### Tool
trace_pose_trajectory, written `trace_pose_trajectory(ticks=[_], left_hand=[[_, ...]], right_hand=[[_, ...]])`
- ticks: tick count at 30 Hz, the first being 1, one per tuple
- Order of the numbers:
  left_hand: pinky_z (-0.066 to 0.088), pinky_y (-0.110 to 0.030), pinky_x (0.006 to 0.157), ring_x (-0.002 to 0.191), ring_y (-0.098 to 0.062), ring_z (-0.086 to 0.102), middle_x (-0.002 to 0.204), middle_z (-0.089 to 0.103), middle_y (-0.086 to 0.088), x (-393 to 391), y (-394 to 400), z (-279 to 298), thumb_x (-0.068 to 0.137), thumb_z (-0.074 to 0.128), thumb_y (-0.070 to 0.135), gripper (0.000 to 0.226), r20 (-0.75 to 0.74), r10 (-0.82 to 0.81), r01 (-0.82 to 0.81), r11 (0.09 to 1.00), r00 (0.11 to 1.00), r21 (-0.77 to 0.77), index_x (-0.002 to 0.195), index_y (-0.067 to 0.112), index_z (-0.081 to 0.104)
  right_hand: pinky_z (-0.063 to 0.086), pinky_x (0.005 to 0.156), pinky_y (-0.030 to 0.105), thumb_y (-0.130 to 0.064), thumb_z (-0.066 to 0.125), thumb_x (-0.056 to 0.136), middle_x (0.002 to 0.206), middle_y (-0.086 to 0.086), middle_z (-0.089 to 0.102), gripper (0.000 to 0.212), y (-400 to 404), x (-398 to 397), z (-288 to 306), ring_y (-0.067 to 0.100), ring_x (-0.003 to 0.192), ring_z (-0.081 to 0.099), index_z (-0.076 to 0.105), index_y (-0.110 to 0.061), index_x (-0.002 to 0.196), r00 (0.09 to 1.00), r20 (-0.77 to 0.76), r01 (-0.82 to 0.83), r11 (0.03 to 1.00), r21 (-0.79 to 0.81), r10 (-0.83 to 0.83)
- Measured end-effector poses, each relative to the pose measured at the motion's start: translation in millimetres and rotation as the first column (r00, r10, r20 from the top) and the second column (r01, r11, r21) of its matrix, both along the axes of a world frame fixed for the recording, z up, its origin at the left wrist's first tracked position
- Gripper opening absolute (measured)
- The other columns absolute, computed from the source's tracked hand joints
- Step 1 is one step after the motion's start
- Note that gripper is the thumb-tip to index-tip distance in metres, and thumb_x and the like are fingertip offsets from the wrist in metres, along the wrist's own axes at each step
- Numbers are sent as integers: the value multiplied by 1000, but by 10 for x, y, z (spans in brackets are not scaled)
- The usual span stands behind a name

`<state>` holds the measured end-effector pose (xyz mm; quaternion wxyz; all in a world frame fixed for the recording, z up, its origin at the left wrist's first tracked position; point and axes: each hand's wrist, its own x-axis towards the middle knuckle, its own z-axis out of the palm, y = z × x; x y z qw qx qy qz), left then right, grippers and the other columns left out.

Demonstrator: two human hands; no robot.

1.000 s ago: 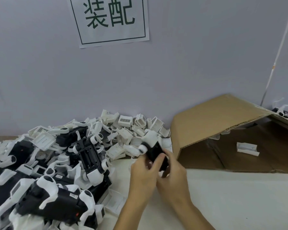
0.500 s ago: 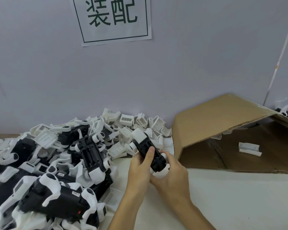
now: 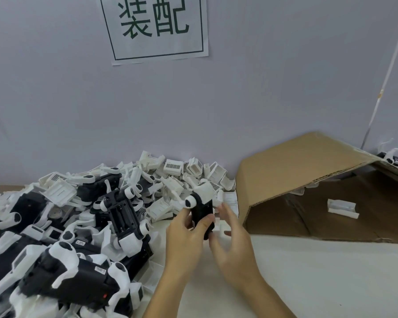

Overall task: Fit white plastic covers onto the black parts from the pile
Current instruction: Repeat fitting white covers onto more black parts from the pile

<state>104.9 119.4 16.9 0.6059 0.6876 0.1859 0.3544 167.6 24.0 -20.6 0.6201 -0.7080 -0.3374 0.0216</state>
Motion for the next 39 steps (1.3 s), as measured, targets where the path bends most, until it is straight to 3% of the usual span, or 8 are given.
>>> trace_pose_trajectory(ticks=[4, 6, 11, 17, 21, 27, 34, 39], left_hand=[[24, -13, 107, 98, 19, 49, 76, 69, 29, -10, 36, -78, 84, 71, 19, 25, -136, 131, -38, 844, 982, 535, 81, 42, 65], [15, -26, 118, 85, 7, 57, 69, 68, 18, 9, 32, -114, 85, 66, 17, 16, -189, 160, 15, 723, 969, 691, 90, 32, 66], [5, -22, 120, 84, -6, 57, 60, 44, 32, -1, 3, -82, 84, 69, 16, 29, -219, 175, 58, 641, 960, 765, 110, 28, 68], [0, -20, 120, 84, -5, 62, 74, 63, 21, -23, -12, -58, 90, 65, 29, 21, -272, 176, 104, 630, 946, 770, 111, 28, 65], [8, -31, 123, 77, -6, 60, 68, 56, 20, 12, -1, -89, 91, 62, 21, 10, -233, 232, 47, 607, 945, 793, 100, 23, 61], [53, -19, 78, 88, -7, 69, 89, 75, 10, 10, -20, 49, 90, 71, 13, 16, 62, 95, -102, 988, 994, 117, 99, 25, 64], [49, -8, 72, 91, -2, 70, 98, 77, 9, -11, 23, 97, 100, 55, 13, 18, 154, 97, -60, 972, 983, -229, 104, 21, 71], [51, -31, 89, 99, -22, 69, 101, 76, -8, 34, 2, 76, 105, 44, 9, 25, 155, 97, -26, 912, 983, -409, 109, 7, 68]], right_hand=[[48, 97, 19, -31, 72, 79, 131, -17, 62, 75, -16, -13, 91, -1, 125, 55, 41, -24, 147, 997, -77, -7, 987, 162, 19], [53, 83, 16, -19, 82, 78, 116, -21, 69, 74, -2, -5, 138, 2, 110, 66, 44, -27, 141, 982, -180, -12, 970, 242, 57], [54, 69, 13, -10, 84, 77, 95, -9, 76, 51, 30, 87, 167, 4, 88, 73, 62, -15, 122, 949, -315, 103, 943, 318, 2], [54, 68, 14, -12, 84, 78, 90, -7, 76, 32, 17, 104, 137, 9, 86, 73, 68, -18, 105, 945, -326, 104, 925, 367, 23], [53, 75, 12, -25, 78, 78, 102, -15, 74, 49, 12, 92, 145, 2, 98, 70, 56, -23, 122, 952, -271, -38, 931, 364, 145], [50, 85, 20, -49, 50, 83, 127, -10, 58, 43, 21, 68, 38, -1, 113, 59, 48, -42, 126, 909, -389, -36, 959, 280, 148], [53, 77, 31, -27, 43, 106, 108, 11, 73, 32, 40, 124, 64, 25, 101, 69, 68, -10, 115, 853, -501, -63, 983, 172, 143], [49, 74, 30, -27, 45, 105, 96, 6, 77, 26, -10, 61, 136, 22, 91, 74, 67, -15, 111, 909, -362, -169, 976, 137, 208]])
